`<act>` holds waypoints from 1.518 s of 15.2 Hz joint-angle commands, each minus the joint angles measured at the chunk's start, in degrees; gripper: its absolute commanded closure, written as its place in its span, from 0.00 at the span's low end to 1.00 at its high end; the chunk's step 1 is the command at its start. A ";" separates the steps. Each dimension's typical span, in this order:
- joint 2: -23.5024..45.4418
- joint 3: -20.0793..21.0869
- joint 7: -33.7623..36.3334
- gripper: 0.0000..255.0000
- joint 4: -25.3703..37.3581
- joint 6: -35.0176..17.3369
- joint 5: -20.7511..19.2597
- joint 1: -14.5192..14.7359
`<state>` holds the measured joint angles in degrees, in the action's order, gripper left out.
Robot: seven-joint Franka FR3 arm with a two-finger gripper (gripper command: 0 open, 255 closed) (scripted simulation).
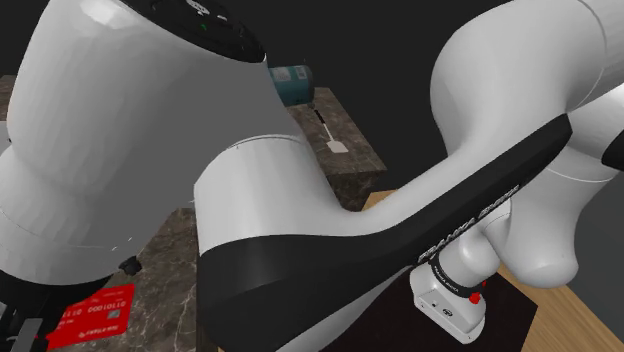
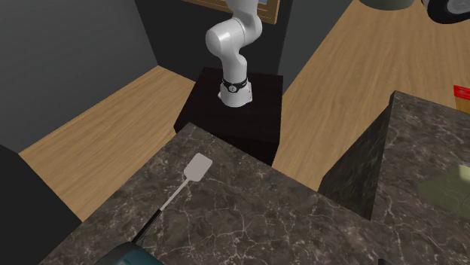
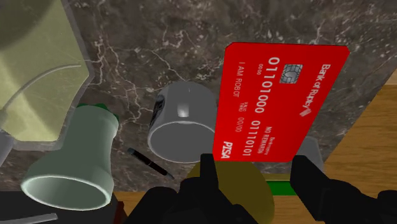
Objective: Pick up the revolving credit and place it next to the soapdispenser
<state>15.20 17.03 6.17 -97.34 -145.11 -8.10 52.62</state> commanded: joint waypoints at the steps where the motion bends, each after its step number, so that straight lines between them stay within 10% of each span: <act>1: 0.37 -0.14 0.22 1.00 -1.22 -1.59 -0.30 0.03; 23: 7.20 -3.27 4.45 1.00 -8.93 -15.98 -5.53 2.08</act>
<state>22.11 13.95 10.44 -105.90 -160.40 -13.39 54.61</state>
